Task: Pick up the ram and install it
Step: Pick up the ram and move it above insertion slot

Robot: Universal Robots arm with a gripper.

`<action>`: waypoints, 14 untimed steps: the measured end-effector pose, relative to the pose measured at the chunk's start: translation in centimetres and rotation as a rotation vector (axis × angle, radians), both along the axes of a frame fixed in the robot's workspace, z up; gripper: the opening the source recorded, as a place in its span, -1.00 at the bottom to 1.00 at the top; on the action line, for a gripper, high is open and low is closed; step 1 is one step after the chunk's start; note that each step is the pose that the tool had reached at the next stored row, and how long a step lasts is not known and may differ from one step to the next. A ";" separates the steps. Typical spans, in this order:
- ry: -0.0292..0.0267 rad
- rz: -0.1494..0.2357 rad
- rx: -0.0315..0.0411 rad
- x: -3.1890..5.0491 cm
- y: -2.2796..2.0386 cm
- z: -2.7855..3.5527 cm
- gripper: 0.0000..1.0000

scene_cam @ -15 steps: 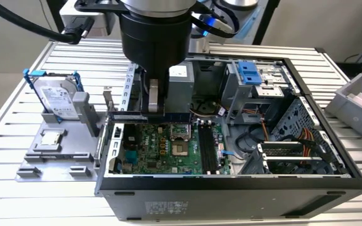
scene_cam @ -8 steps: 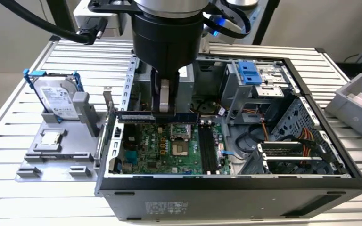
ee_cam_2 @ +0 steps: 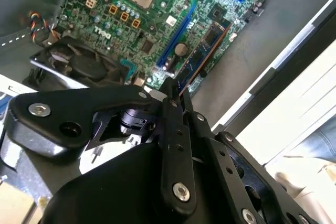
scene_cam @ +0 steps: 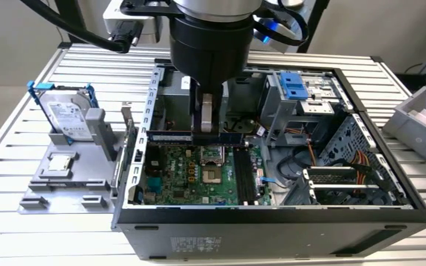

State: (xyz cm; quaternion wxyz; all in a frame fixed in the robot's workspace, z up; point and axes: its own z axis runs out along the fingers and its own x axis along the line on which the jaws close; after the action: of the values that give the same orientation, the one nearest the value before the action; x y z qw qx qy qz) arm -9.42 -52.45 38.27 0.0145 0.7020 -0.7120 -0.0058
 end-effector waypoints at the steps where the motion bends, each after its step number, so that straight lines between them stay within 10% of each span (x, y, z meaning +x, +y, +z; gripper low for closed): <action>1: 0.0000 0.000 0.0000 0.18 0.00 0.00 -1.00; 14: 0.0000 0.000 0.0000 2.47 0.00 0.00 -1.00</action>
State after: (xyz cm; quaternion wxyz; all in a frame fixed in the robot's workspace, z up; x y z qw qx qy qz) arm -6.94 -52.44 38.28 0.0145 0.7020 -0.7120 -0.0058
